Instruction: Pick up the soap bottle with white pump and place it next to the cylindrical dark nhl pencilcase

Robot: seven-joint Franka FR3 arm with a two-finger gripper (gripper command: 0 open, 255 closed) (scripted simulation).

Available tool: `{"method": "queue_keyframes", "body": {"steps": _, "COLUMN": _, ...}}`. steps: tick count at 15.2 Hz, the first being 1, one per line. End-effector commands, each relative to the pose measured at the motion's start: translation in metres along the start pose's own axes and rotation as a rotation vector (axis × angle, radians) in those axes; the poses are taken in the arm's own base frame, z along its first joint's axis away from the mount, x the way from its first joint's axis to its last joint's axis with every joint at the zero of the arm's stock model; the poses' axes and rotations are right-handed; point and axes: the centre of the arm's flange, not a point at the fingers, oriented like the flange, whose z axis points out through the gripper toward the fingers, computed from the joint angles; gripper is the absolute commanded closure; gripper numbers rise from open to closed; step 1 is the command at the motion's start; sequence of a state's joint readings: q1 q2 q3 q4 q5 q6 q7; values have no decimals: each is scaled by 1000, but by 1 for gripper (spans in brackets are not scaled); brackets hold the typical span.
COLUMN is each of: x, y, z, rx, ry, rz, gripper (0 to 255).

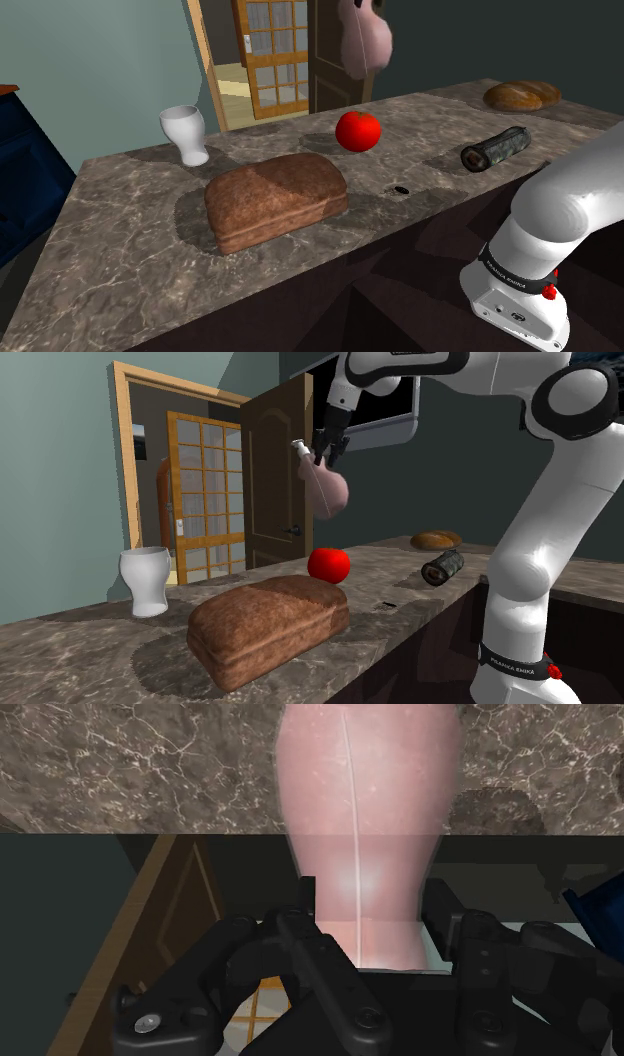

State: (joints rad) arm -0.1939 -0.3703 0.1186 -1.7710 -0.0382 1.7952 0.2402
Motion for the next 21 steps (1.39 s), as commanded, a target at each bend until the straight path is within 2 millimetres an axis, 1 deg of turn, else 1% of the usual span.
{"method": "queue_keyframes", "body": {"steps": 1, "x": -1, "y": 25, "z": -13, "rx": 0, "ry": 2, "rz": -1, "gripper": 255}}
{"method": "queue_keyframes", "body": {"steps": 21, "x": -35, "y": 260, "z": -129, "rx": 0, "ry": 2, "rz": -1, "gripper": 255}}
